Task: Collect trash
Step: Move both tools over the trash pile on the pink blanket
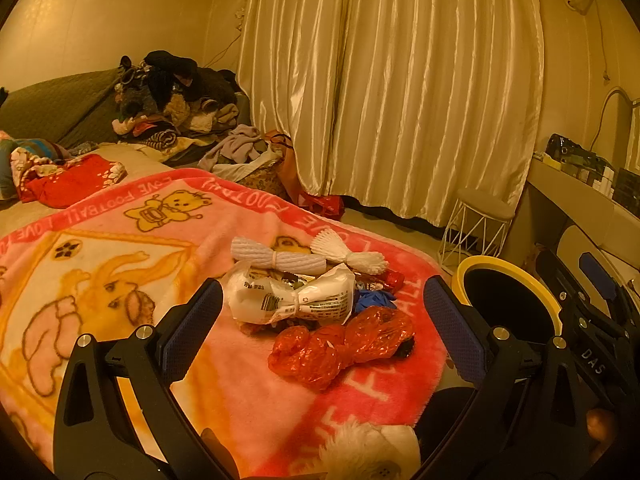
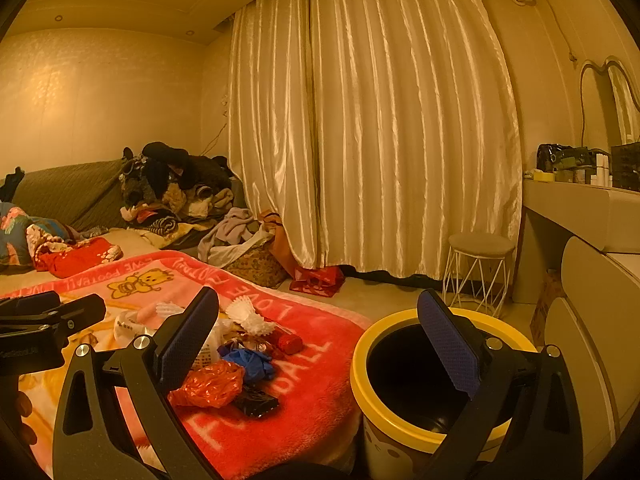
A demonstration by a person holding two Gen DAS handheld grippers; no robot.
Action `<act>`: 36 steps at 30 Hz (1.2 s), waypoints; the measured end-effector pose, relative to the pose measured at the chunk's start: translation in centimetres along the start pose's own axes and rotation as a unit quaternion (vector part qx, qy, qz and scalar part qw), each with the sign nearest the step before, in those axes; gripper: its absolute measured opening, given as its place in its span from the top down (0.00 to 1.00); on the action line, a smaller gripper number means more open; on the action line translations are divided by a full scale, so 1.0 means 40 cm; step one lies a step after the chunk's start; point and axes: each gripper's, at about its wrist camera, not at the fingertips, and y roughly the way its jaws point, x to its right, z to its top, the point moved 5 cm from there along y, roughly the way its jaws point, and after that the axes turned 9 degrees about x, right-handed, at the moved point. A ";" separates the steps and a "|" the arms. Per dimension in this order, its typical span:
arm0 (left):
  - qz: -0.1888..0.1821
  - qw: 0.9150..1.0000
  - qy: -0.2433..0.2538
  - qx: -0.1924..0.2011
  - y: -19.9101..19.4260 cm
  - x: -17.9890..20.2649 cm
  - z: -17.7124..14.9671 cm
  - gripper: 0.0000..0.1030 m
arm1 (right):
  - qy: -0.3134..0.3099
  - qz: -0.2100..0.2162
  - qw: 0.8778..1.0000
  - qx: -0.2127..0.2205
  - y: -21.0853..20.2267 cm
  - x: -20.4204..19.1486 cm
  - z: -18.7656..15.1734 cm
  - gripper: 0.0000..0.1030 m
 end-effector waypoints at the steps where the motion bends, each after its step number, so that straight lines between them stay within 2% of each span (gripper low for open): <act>1: 0.000 1.000 0.000 0.000 -0.001 0.003 0.001 0.10 | 0.000 0.000 1.000 0.000 -0.001 0.000 -0.001 0.06; 15: -0.009 1.000 -0.012 -0.009 0.003 0.012 -0.005 0.10 | 0.004 0.005 1.000 -0.004 0.001 0.015 0.003 0.06; 19: -0.007 1.000 -0.021 -0.010 0.022 -0.019 -0.016 0.10 | 0.001 0.015 1.000 -0.010 0.004 0.014 -0.006 0.06; 32: 0.033 0.998 -0.054 -0.005 0.061 -0.156 -0.007 0.10 | -0.028 0.108 0.992 -0.067 0.095 -0.123 -0.045 0.06; 36: 0.029 0.997 -0.078 0.009 0.064 -0.205 0.005 0.10 | -0.028 0.133 0.988 -0.077 0.135 -0.154 -0.042 0.06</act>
